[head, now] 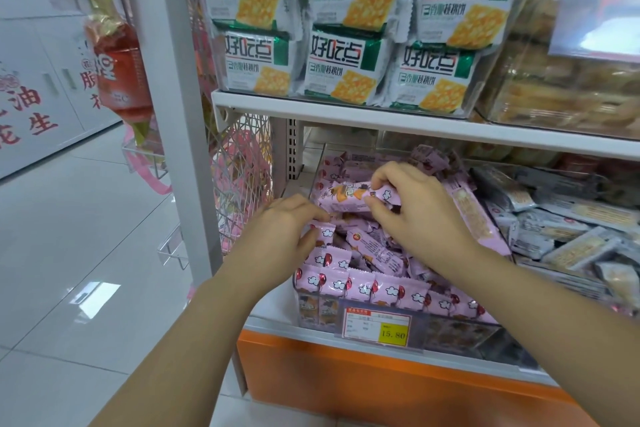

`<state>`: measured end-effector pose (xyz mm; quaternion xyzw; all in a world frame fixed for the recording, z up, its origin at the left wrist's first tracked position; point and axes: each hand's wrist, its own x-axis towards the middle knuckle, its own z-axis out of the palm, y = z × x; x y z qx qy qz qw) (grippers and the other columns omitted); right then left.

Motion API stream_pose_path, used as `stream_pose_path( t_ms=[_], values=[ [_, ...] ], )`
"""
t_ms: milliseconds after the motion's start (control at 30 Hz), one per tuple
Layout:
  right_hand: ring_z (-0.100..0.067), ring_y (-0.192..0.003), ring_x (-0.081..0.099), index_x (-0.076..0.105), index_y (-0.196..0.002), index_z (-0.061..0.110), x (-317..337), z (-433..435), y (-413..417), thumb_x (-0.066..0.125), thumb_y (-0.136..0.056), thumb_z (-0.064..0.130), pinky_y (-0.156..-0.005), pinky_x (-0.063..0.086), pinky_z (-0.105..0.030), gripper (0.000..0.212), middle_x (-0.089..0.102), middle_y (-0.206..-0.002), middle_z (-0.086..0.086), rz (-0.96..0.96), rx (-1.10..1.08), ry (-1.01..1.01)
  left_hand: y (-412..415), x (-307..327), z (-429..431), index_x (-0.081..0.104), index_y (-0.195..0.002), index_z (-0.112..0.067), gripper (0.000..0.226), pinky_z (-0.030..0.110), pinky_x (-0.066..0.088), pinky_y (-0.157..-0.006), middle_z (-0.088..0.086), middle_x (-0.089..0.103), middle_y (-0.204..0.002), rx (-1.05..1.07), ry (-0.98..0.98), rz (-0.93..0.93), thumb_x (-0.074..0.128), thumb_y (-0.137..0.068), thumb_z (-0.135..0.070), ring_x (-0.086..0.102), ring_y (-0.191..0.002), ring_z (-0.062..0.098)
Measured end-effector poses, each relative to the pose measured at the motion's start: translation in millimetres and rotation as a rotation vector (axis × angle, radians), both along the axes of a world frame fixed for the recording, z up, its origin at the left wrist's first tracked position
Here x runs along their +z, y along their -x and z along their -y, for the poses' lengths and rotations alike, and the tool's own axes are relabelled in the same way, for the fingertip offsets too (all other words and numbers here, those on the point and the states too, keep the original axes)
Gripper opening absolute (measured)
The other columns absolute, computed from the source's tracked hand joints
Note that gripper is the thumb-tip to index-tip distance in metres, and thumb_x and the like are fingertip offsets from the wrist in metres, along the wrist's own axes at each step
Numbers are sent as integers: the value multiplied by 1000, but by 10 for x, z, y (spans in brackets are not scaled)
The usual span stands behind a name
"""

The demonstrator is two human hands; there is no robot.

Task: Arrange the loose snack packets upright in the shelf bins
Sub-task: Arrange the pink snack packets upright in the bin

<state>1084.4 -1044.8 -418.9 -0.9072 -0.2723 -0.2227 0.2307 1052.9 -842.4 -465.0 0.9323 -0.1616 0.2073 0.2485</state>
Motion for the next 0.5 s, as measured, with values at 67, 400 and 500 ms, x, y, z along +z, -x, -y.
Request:
stream_pose_path(
  t_ms=[67, 400, 500],
  values=[
    [-19, -87, 50, 48, -91, 28, 44, 32, 17, 62, -89, 28, -76, 36, -32, 14, 50, -91, 10, 21, -44, -69, 9, 4, 2, 69, -111, -16, 26, 44, 47, -91, 1, 65, -108, 4, 2, -13, 64, -87, -9, 59, -103, 25],
    [-29, -93, 57, 61, -98, 21, 136, 137, -360, 62, -86, 39, -73, 42, -34, 22, 64, -102, -5, 138, -335, 261, 56, -15, -7, 66, -120, -17, 33, 47, 47, -93, 3, 66, -115, 3, -8, -26, 62, -88, -7, 59, -106, 28],
    [-30, -110, 54, 58, -121, 26, 109, 122, -385, 56, -90, 43, -92, 43, -39, 36, 60, -120, -5, 23, -328, 388, 56, -16, -3, 66, -120, -18, 32, 46, 46, -94, 1, 65, -118, 9, -14, -24, 57, -89, -16, 58, -108, 28]
  ],
)
